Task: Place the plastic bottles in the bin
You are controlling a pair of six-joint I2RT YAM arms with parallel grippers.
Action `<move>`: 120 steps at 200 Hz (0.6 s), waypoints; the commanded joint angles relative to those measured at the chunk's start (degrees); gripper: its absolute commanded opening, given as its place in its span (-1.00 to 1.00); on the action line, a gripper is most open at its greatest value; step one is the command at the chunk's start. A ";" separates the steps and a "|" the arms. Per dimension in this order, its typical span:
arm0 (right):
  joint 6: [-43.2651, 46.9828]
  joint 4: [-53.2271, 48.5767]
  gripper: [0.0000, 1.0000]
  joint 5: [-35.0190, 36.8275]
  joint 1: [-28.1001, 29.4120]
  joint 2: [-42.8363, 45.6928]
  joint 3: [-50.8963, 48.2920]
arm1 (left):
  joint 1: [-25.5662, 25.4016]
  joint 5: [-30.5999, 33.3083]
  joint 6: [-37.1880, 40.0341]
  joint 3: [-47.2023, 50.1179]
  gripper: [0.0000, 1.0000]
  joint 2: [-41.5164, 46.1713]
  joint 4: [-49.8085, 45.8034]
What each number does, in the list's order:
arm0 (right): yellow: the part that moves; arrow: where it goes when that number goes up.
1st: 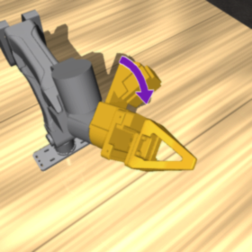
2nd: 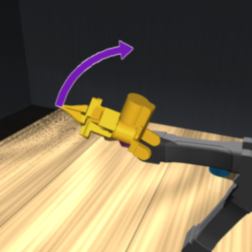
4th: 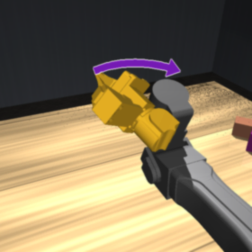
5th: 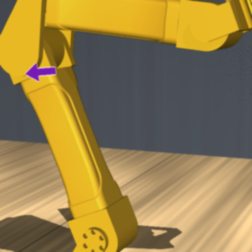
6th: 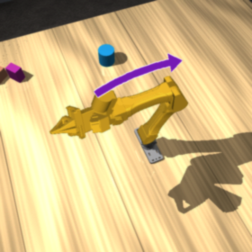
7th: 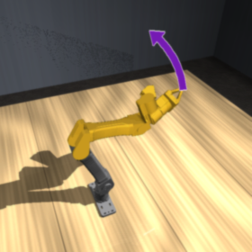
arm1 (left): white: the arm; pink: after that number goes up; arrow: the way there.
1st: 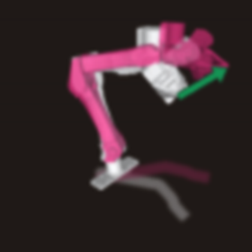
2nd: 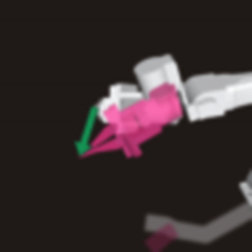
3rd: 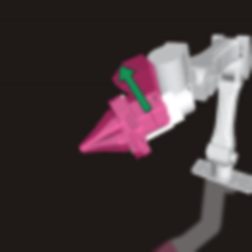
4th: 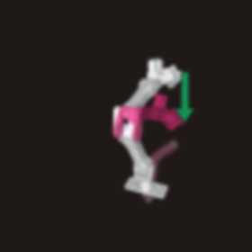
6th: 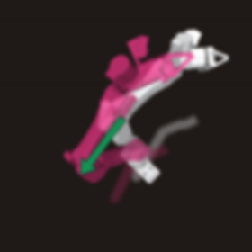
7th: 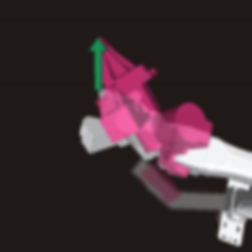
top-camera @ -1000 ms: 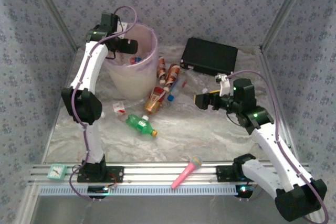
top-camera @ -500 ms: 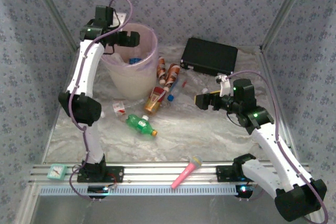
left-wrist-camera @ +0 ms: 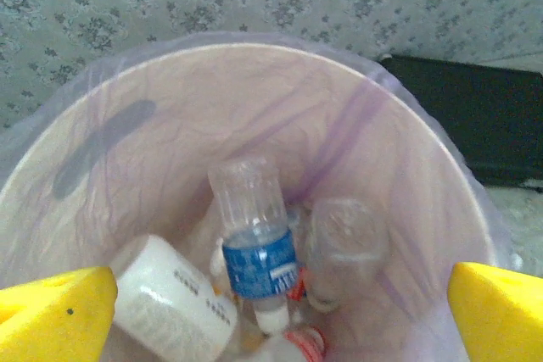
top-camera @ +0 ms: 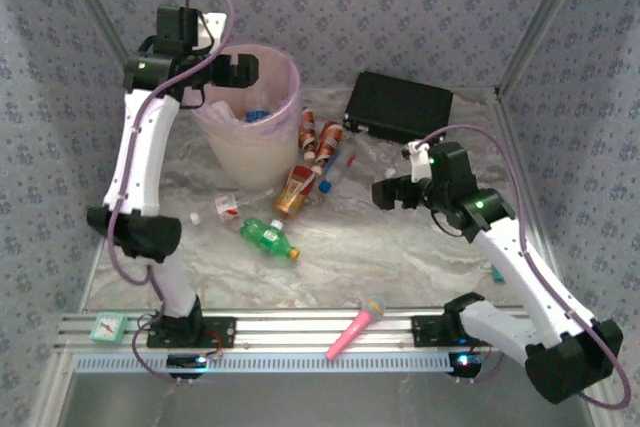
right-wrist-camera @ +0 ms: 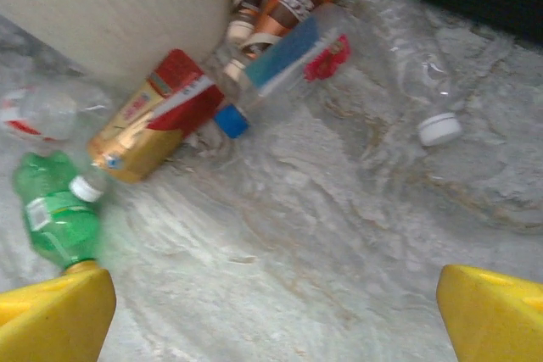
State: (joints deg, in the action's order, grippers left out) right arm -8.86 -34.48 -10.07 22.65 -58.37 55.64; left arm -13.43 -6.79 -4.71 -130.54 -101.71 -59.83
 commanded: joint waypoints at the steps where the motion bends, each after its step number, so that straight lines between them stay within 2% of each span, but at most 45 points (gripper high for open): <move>1: 5.60 -3.98 0.94 6.98 -0.43 -4.08 3.62 | -0.81 1.04 -3.73 6.25 1.00 8.96 -0.76; 11: 7.11 -4.38 0.88 7.53 -1.46 -7.08 5.52 | -0.89 -0.27 -6.22 12.49 1.00 13.58 1.49; 37: 11.08 -5.32 0.72 8.20 -4.71 -16.62 11.13 | -0.98 -6.60 -14.99 36.32 1.00 27.82 13.18; 53: 12.70 -5.76 0.59 8.09 -6.43 -23.84 16.16 | -2.16 -9.75 -19.24 46.44 1.00 33.96 16.36; 92: 14.04 -8.43 0.56 10.45 -6.03 -42.42 28.49 | -5.24 -8.98 -23.57 56.03 1.00 42.72 14.50; 120: 14.77 -10.25 0.53 12.18 -6.09 -51.87 34.83 | -5.29 -8.35 -25.93 60.25 0.99 47.59 16.55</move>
State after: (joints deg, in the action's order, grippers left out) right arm 3.81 -39.97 -0.51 16.43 -104.60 86.02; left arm -18.46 -14.61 -26.57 -72.03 -58.67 -47.13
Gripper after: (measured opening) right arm 0.771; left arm 0.997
